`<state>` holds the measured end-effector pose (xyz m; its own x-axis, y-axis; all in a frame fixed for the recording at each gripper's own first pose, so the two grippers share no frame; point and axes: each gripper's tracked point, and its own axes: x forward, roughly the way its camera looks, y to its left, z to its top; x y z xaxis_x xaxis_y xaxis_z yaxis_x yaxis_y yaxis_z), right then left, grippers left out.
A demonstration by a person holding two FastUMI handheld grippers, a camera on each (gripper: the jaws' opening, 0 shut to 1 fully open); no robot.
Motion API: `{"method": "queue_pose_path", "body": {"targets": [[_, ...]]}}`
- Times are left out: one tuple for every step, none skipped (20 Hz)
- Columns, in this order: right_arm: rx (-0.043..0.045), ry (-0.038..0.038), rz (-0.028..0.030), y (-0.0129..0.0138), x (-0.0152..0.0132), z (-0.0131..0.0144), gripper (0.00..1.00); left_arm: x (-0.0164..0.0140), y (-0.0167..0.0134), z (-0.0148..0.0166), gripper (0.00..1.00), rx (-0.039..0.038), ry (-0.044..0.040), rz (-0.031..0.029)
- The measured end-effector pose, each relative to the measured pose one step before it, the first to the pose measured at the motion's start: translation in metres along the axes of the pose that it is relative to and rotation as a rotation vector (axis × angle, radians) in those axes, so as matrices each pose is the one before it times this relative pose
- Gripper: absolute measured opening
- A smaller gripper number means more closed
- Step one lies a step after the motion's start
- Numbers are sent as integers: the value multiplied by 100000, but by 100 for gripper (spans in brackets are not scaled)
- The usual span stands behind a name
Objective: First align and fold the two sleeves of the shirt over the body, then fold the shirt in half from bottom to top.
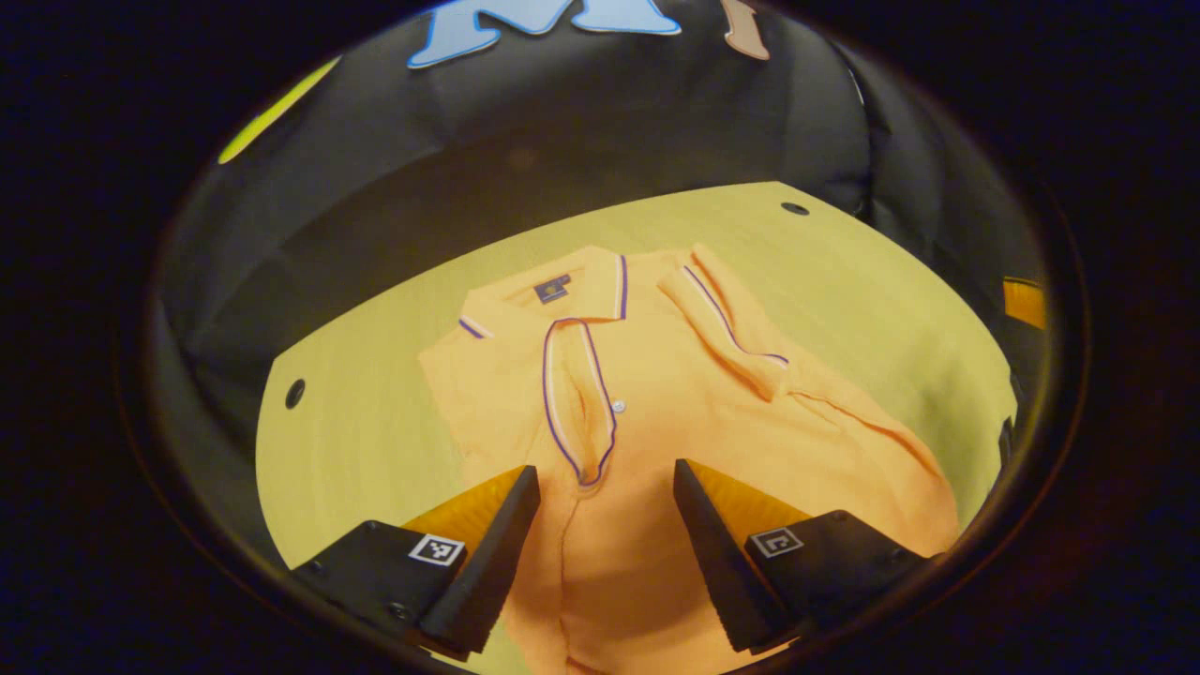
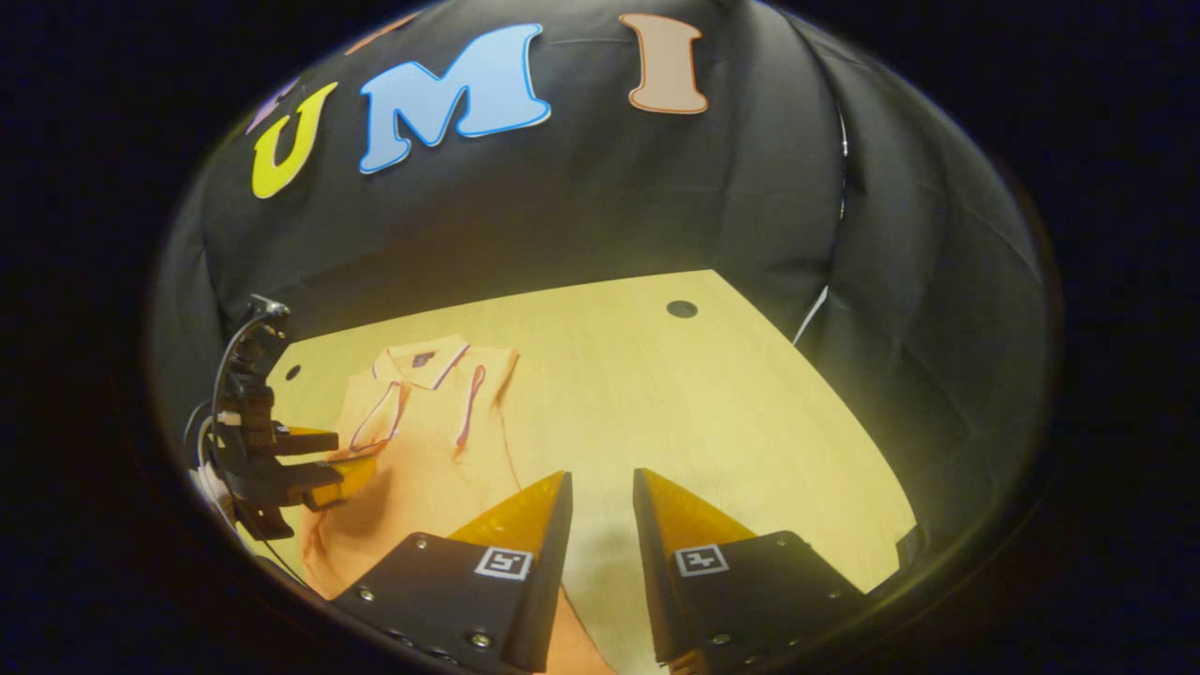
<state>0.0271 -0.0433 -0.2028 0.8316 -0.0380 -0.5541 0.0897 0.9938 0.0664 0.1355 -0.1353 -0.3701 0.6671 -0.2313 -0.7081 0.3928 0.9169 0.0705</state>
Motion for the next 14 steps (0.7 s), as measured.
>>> {"method": "queue_pose_path", "body": {"targets": [[-912, 763, 1488, 408, 2, -351, 41, -1052, 697, -844, 90, -2613, 151, 1218], [-1045, 878, 1557, 407, -52, -554, 41, -1066, 788, -942, 90, -1978, 9, 1456], [-1117, 1076, 1627, 494, 37, -570, 41, -1073, 909, -1061, 95, -831, 78, 1736], [-974, 1448, 1600, 416, 35, -799, 41, -1125, 696, -1276, 97, -112, 780, 1905], [-655, 1808, 1680, 444, 11, -808, 41, -1104, 652, -1471, 99, 32, 1110, 1716], [-332, 2028, 1487, 390, 97, -1051, 41, -973, 398, -1508, 100, -446, 1181, 1134], [-387, 1969, 1634, 399, 7, -955, 41, -1029, 202, -1610, 100, -1219, 1309, 838], [-820, 2189, 1369, 352, 67, -1102, 41, -776, 184, -1640, 95, -1759, 1490, 832], [-1297, 2520, 1320, 302, 83, -1233, 41, -746, 47, -1676, 99, -2074, 1738, 491], [-1161, 2512, 1358, 249, 54, -1172, 41, -701, 13, -1770, 100, -2191, 1749, 425], [-765, 2649, 1356, 276, 46, -1155, 41, -631, 53, -1694, 100, -2008, 1817, 203], [-517, 2471, 1085, 174, 53, -1153, 41, -674, 84, -1555, 100, -1658, 1915, 419], [-677, 3005, 1117, 199, 2, -1221, 41, -543, 151, -1417, 99, -1251, 1447, 499], [-654, 2747, 1058, 209, -107, -1314, 41, -538, 160, -1491, 95, -941, 1375, 493]]}}
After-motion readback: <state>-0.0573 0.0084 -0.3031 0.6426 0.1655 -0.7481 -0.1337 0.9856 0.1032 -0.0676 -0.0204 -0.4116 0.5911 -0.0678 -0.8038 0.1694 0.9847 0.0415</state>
